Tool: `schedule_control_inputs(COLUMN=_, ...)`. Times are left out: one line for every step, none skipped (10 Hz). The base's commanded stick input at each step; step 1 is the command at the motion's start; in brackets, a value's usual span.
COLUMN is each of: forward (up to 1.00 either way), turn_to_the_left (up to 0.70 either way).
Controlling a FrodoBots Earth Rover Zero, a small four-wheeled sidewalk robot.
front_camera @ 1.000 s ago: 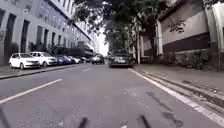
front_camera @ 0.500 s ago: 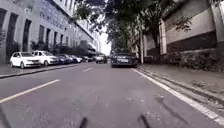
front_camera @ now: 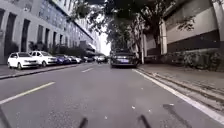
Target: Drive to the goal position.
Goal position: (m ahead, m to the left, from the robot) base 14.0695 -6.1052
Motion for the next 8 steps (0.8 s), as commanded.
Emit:
schedule_control_inputs(forward=0.7, turn_to_the_left=0.0)
schedule_control_inputs(forward=0.7, turn_to_the_left=0.0)
schedule_control_inputs(forward=0.7, turn_to_the_left=0.0)
schedule_control_inputs(forward=0.7, turn_to_the_left=0.0)
schedule_control_inputs(forward=0.7, turn_to_the_left=0.0)
schedule_control_inputs(forward=0.7, turn_to_the_left=0.0)
schedule_control_inputs(forward=0.7, turn_to_the_left=0.0)
schedule_control_inputs(forward=0.7, turn_to_the_left=0.0)
